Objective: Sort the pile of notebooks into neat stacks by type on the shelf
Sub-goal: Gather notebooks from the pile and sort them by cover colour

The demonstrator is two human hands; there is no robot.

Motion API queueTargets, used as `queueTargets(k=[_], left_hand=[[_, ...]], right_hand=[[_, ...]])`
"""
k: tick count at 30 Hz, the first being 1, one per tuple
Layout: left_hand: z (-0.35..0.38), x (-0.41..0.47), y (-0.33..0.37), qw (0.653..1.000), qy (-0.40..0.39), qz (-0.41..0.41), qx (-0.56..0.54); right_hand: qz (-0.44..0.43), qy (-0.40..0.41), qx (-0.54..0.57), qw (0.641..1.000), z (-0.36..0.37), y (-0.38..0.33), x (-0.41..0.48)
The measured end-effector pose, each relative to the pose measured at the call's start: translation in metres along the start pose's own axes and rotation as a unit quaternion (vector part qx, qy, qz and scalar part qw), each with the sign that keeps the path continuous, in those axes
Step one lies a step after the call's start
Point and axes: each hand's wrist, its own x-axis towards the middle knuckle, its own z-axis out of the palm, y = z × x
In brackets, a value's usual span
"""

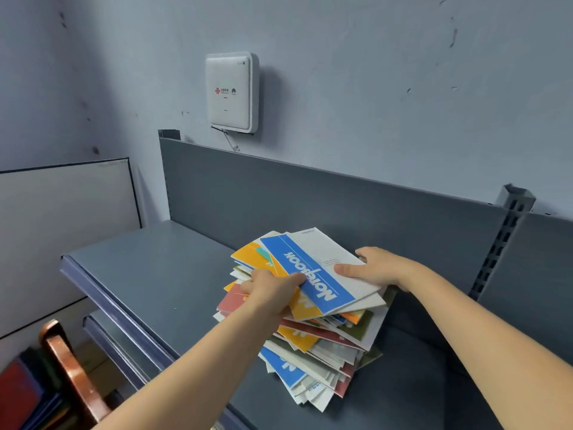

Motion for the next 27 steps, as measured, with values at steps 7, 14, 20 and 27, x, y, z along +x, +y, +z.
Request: queueTargets(k=[7, 14, 20, 27], left_hand=[[-0.007, -0.001, -0.004, 0.997, -0.041, -0.017, -0.059], [-0.018, -0.018, -0.012, 0.998, -0.037, -0.007, -0.054], [-0.019, -0.025, -0.021, 0.998, -0.029, 0.032, -0.038], [-0.025, -0.031, -0.017, 0.995, -0.083, 0.054, -0.016]], right_hand=[[-0.022, 0.022, 0.116, 0.993, 0.009, 0.005, 0.006], [-0.044, -0.011, 0.28, 0.959, 0.027, 0.008, -0.016], [-0.063, -0.006, 0.353, 0.934, 0.044, 0.004, -0.035], [-0.039, 0.048, 0.437, 0.897, 0.046, 0.002, -0.064]])
